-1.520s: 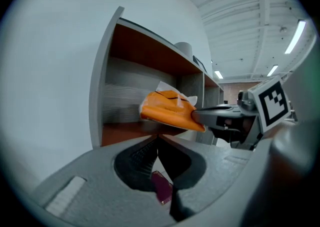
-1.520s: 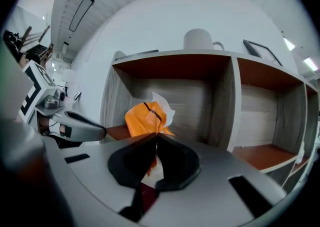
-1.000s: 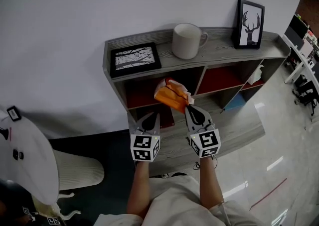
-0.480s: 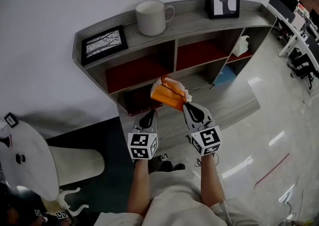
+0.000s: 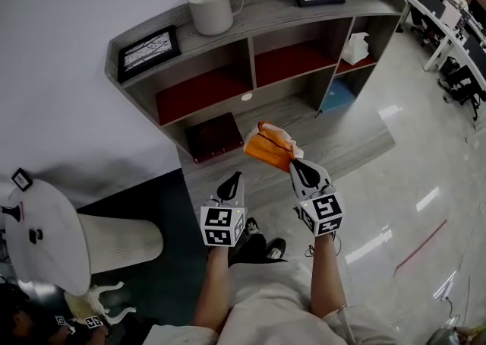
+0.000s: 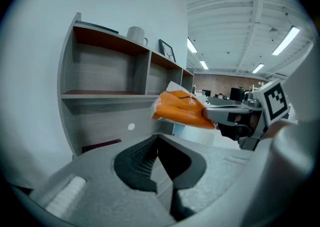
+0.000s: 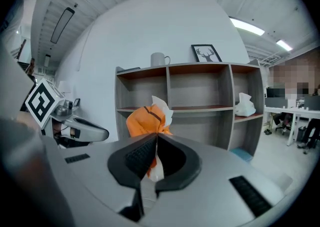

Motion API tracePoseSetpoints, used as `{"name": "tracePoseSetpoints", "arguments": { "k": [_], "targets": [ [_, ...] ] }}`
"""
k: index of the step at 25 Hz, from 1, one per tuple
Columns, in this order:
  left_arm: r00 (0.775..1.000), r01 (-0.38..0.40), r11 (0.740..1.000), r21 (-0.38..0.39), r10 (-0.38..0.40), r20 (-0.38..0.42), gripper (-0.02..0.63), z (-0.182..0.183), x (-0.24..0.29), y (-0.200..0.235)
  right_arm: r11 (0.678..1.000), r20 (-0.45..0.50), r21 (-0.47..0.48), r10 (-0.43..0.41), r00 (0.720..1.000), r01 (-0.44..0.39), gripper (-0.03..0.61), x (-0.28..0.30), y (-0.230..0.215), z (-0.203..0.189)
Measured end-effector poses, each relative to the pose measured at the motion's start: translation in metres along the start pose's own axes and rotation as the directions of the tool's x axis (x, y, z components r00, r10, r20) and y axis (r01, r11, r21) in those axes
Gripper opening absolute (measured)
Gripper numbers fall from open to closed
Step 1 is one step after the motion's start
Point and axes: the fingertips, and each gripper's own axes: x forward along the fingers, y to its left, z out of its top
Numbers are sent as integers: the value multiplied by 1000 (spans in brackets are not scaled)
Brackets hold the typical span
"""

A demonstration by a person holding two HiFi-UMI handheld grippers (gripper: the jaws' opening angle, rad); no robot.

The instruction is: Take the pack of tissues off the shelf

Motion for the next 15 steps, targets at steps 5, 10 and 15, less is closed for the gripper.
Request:
{"name": "tracePoseSetpoints", "arguments": {
  "k": [5,10,15],
  "targets": [
    [1000,13,1000,17,-13,-8,11,-14,-8,-12,999,-33,10,-49,998,50,21,-22,-6,-23],
    [1000,28,999,16,-29,10,10,-15,-12,-23,997,-70,-3,-79,994,79,21,-39,-7,-37],
    [999,47,999,9,-48,12,11,-21,-12,-34,995,-96,-28,-95,991,93,21,-50,-8,-47]
  ]
}}
